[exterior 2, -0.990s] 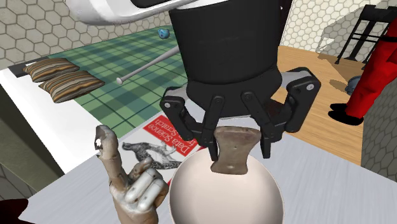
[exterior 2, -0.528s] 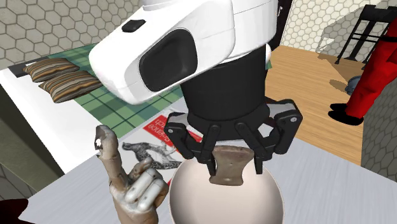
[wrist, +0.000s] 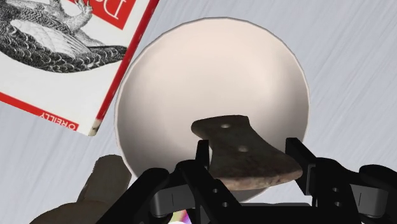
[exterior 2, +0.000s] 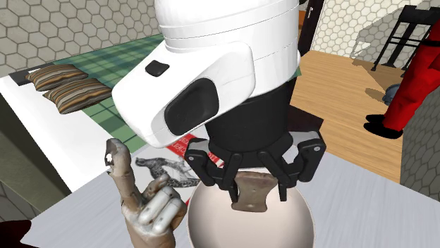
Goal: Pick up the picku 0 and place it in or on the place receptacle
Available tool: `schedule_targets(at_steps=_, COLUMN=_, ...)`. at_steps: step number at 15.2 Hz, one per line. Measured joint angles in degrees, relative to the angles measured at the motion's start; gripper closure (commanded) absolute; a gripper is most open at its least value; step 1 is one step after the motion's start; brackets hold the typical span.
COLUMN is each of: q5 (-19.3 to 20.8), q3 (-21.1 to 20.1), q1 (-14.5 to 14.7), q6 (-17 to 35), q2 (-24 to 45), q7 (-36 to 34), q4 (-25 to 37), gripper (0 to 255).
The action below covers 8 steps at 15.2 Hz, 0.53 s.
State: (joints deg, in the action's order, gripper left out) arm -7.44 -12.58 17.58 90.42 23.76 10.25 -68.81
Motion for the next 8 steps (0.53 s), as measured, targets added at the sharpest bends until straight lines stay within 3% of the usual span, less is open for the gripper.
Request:
schedule_targets(at_steps=1, q5=0.0, q3=0.0, q1=0.0, q6=0.0, q2=0.0, q7=0.0, q4=0.0, gripper=255)
schedule_targets(at_steps=2, q5=0.0, q3=0.0, q1=0.0, q6=0.0, q2=0.0, q7=0.0, q4=0.0, gripper=0)
schedule_targets(at_steps=8, q5=0.0, q3=0.0, q1=0.0, q6=0.0, q2=0.0, q7=0.0, q4=0.0, gripper=0)
